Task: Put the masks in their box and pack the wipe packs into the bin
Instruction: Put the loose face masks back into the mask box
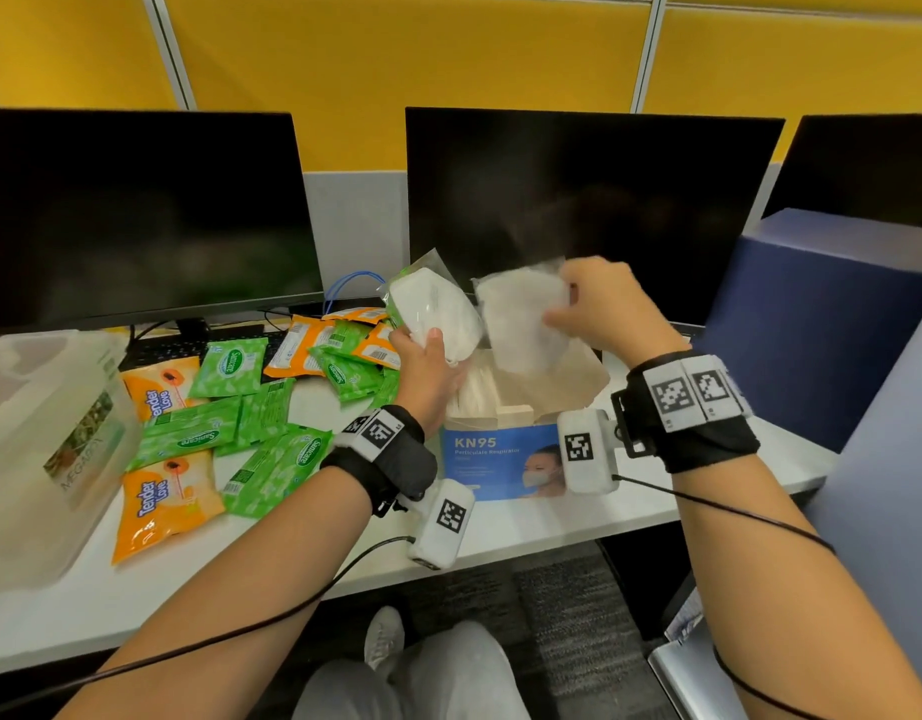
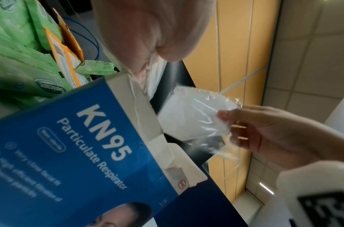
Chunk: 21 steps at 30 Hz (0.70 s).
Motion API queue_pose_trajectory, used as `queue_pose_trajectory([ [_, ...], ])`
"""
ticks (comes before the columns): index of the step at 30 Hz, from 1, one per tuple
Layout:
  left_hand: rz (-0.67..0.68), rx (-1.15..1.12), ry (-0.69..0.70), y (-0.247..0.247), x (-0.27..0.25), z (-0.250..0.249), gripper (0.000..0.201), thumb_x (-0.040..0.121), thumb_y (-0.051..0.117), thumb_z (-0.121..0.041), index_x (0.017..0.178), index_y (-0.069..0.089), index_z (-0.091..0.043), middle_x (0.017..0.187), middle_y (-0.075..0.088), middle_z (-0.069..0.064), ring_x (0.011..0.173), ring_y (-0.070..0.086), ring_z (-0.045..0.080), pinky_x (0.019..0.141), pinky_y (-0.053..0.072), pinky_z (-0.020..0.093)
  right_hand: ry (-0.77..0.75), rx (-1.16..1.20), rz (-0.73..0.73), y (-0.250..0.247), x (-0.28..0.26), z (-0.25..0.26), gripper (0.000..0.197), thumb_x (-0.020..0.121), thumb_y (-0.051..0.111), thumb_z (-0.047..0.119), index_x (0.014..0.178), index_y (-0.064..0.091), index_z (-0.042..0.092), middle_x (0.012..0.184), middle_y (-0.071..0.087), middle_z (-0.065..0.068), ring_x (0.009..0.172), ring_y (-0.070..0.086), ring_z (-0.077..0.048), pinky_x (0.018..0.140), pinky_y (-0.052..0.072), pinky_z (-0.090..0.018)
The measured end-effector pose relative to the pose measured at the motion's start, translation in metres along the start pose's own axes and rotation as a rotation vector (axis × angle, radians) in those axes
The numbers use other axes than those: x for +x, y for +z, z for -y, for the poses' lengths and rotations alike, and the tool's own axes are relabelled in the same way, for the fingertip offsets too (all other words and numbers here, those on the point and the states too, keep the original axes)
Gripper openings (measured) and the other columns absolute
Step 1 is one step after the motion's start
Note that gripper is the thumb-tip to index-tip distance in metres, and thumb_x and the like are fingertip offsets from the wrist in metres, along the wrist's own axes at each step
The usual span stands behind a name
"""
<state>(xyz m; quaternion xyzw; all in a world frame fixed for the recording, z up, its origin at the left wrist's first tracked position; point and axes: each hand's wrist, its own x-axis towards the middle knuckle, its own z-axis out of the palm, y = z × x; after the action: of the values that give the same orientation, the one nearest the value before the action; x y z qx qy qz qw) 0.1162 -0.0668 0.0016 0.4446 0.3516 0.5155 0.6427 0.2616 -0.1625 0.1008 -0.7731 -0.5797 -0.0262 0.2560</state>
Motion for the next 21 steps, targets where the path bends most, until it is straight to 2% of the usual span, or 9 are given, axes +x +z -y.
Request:
queue_pose_trajectory([
  [2, -0.033, 0.004, 0.014, 0.001, 0.0, 0.002, 0.028, 0.099, 0.04, -0.02, 0.119, 0.022, -0.028, 0.103, 0.043, -0.011, 0.118, 0.052, 0.033, 0.098, 0.048, 0.054, -0.008, 0.019, -0.135, -0.008, 0.006, 0.003, 0.009, 0.087, 0.061, 0.022, 0.084, 0.055, 0.016, 0.075, 0.053, 0.0, 0.065, 0.053, -0.013, 0.061, 0.043, -0.023],
  [3, -0.044, 0.003, 0.02, 0.002, 0.0, 0.002, 0.027, 0.099, 0.039, -0.021, 0.119, 0.022, -0.029, 0.102, 0.043, -0.012, 0.117, 0.052, 0.032, 0.098, 0.048, 0.053, 0.004, -0.015, -0.125, -0.008, 0.009, 0.005, 0.011, 0.088, 0.059, 0.022, 0.08, 0.053, 0.017, 0.072, 0.05, 0.0, 0.063, 0.051, -0.013, 0.059, 0.041, -0.022],
  [6, -0.071, -0.01, 0.025, 0.005, 0.0, 0.004, 0.027, 0.101, 0.036, -0.024, 0.123, 0.023, -0.031, 0.1, 0.043, -0.014, 0.105, 0.054, 0.023, 0.094, 0.051, 0.047, 0.064, -0.187, 0.039, 0.005, 0.017, 0.006, 0.01, 0.091, 0.055, 0.022, 0.091, 0.058, 0.012, 0.074, 0.05, -0.001, 0.07, 0.055, -0.019, 0.066, 0.047, -0.028],
  [9, -0.082, -0.024, 0.018, 0.004, 0.002, 0.004, 0.026, 0.102, 0.036, -0.024, 0.125, 0.024, -0.029, 0.099, 0.043, -0.015, 0.093, 0.055, 0.013, 0.092, 0.052, 0.044, 0.066, -0.283, 0.202, 0.035, 0.016, 0.004, 0.018, 0.093, 0.052, 0.014, 0.105, 0.063, 0.006, 0.092, 0.06, -0.009, 0.084, 0.06, -0.026, 0.075, 0.048, -0.034],
  [12, -0.095, -0.029, -0.003, 0.004, 0.003, 0.003, 0.024, 0.102, 0.036, -0.025, 0.124, 0.025, -0.028, 0.1, 0.045, -0.013, 0.098, 0.055, 0.016, 0.092, 0.052, 0.045, 0.099, -0.318, 0.414, 0.067, 0.01, 0.0, 0.027, 0.095, 0.046, 0.008, 0.118, 0.059, 0.002, 0.118, 0.062, -0.014, 0.107, 0.06, -0.03, 0.086, 0.047, -0.035],
  [14, -0.102, -0.043, -0.016, 0.004, 0.002, 0.003, 0.023, 0.102, 0.036, -0.024, 0.123, 0.026, -0.026, 0.1, 0.045, -0.012, 0.097, 0.055, 0.016, 0.084, 0.054, 0.04, 0.118, -0.315, 0.574, 0.082, 0.009, 0.003, 0.032, 0.099, 0.045, 0.014, 0.126, 0.056, 0.001, 0.127, 0.058, -0.014, 0.118, 0.055, -0.03, 0.097, 0.044, -0.036],
  [16, -0.102, -0.069, -0.025, 0.004, 0.001, 0.002, 0.025, 0.103, 0.035, -0.022, 0.126, 0.026, -0.023, 0.1, 0.046, -0.01, 0.093, 0.056, 0.014, 0.078, 0.054, 0.036, 0.104, -0.192, 0.654, 0.087, 0.009, 0.009, 0.032, 0.1, 0.043, 0.027, 0.121, 0.057, 0.006, 0.12, 0.059, -0.012, 0.114, 0.055, -0.028, 0.095, 0.043, -0.035],
  [17, -0.104, -0.069, -0.026, 0.004, 0.001, 0.002, 0.027, 0.102, 0.035, -0.022, 0.128, 0.026, -0.021, 0.101, 0.048, -0.008, 0.095, 0.056, 0.016, 0.08, 0.054, 0.038, 0.109, -0.076, 0.666, 0.088, 0.009, 0.011, 0.031, 0.101, 0.041, 0.03, 0.118, 0.057, 0.009, 0.115, 0.061, -0.011, 0.11, 0.057, -0.028, 0.093, 0.043, -0.035],
  [21, -0.134, -0.028, -0.019, -0.001, 0.0, 0.0, 0.031, 0.103, 0.034, -0.026, 0.131, 0.026, -0.018, 0.108, 0.051, -0.002, 0.104, 0.056, 0.023, 0.094, 0.05, 0.047, 0.309, 0.52, 0.667, 0.086, 0.011, 0.014, 0.042, 0.098, 0.045, 0.037, 0.13, 0.052, 0.01, 0.119, 0.062, -0.016, 0.11, 0.059, -0.031, 0.093, 0.047, -0.04],
])
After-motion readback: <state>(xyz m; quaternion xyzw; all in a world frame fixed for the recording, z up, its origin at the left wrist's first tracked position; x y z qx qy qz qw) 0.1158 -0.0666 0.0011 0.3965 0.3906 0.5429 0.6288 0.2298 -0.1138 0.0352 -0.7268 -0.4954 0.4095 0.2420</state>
